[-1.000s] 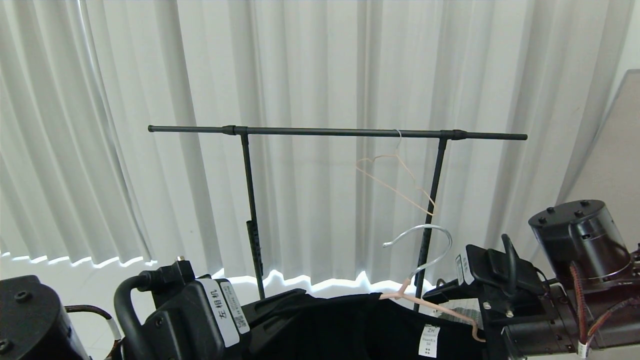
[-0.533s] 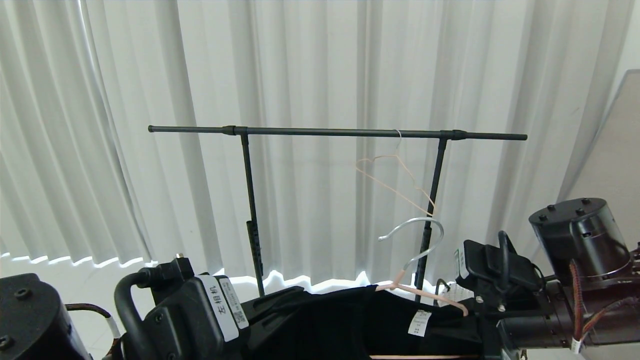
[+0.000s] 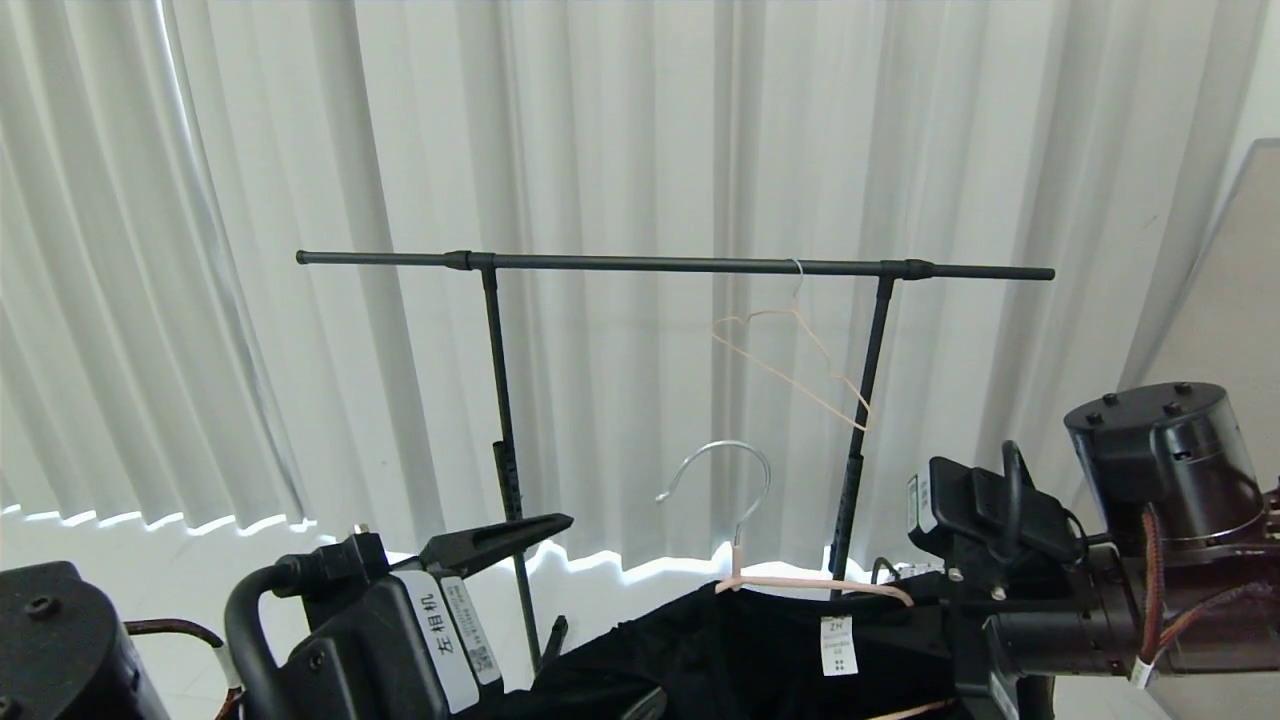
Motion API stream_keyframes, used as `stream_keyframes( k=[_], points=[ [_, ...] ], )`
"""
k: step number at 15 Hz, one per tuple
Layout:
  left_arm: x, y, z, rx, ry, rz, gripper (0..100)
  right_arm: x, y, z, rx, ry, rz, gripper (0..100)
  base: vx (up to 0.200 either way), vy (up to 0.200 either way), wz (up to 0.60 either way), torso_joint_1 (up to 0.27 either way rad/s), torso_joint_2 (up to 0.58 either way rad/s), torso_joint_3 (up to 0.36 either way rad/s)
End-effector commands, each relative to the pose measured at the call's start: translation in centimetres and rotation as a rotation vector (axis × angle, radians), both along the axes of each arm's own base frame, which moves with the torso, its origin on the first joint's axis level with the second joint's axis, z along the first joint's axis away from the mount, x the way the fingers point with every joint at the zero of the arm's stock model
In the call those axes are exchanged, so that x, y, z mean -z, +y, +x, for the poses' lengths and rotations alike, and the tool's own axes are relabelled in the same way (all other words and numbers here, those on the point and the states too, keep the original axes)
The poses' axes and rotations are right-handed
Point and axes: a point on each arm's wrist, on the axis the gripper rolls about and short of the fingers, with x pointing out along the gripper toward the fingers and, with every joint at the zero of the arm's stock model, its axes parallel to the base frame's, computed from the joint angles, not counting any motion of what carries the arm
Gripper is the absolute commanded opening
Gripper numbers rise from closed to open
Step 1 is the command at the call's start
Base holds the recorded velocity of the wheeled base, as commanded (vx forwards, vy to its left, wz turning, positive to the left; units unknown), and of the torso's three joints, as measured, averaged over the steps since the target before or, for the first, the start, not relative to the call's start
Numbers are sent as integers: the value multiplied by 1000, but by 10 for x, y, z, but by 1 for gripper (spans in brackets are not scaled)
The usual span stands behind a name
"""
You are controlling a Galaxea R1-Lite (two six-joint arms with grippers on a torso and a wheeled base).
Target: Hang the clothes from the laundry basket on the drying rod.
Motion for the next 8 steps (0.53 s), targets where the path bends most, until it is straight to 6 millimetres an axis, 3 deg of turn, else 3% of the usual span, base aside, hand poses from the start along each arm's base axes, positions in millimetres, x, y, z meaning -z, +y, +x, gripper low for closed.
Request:
stream_keyframes(
  k=[1,6,8],
  points=[
    [0,1,0,-4,-1,-2,100,-5,-4,0,10,-26,23,0,0,0,0,0,0,0],
    [9,13,-4,-32,11,18,100,-14,-24,10,118,-87,59,0,0,0,0,0,0,0],
    [21,33,-2,-132,37,41,100,-12,-36,13,153,-120,52,0,0,0,0,0,0,0]
  ],
)
